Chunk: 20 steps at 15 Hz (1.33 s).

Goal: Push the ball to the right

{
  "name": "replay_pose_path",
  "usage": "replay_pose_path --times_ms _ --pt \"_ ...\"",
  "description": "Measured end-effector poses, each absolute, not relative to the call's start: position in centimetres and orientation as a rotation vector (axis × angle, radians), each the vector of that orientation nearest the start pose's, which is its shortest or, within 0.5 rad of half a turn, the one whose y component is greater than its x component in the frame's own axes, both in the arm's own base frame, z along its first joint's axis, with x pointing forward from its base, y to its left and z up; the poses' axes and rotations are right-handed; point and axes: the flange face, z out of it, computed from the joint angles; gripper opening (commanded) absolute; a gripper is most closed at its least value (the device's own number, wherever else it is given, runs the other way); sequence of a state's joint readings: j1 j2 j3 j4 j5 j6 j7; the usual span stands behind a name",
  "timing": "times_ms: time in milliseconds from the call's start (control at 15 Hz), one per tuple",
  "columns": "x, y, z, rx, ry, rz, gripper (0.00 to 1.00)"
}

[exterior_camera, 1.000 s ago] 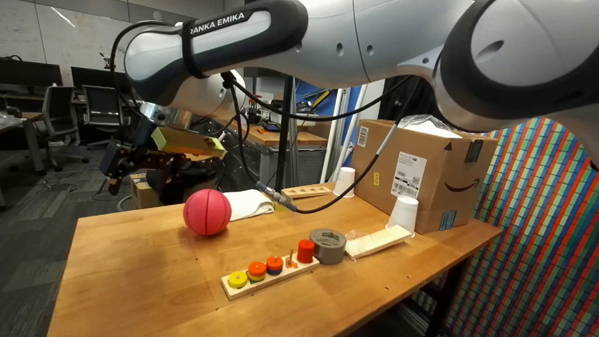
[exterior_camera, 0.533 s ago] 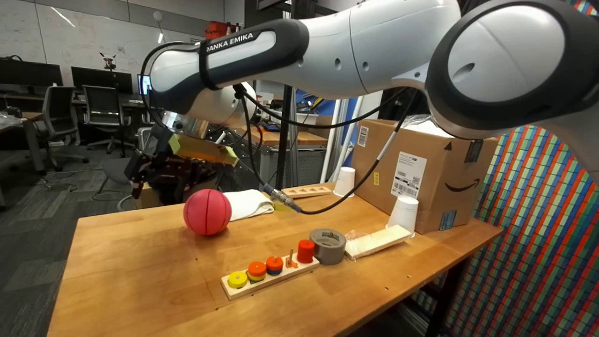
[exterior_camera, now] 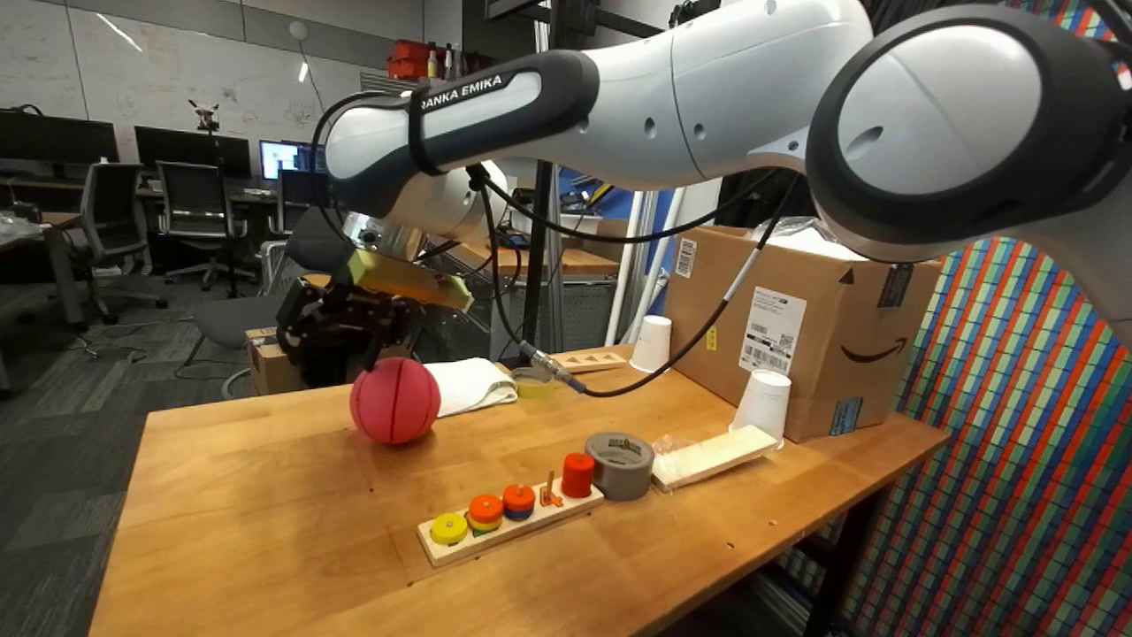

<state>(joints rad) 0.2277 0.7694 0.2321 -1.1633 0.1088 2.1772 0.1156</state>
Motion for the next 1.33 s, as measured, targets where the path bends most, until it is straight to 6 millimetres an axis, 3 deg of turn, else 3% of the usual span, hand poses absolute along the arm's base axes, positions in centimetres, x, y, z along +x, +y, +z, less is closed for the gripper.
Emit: replay_pose_path --times_ms 267,467,600,867,1000,1133,1333 --pt "72.3 27.8 37.1 -2.817 -0.21 -0.243 1.0" --pt "72.2 24.9 37.3 -2.859 -0.116 -0.217 1.0" --pt "71.8 21.3 37.8 -2.926 -0.017 -0.191 1.0" --pt "69.9 11.8 40.0 -3.079 0.231 -0.198 1.0" --pt "68.4 8.6 41.8 -3.153 0.308 -0.221 1.0" --pt "66.9 7.6 43.3 -3.201 0.326 -0.241 1.0" --pt "64.8 9.6 44.8 -3.236 0.255 -0.26 1.0"
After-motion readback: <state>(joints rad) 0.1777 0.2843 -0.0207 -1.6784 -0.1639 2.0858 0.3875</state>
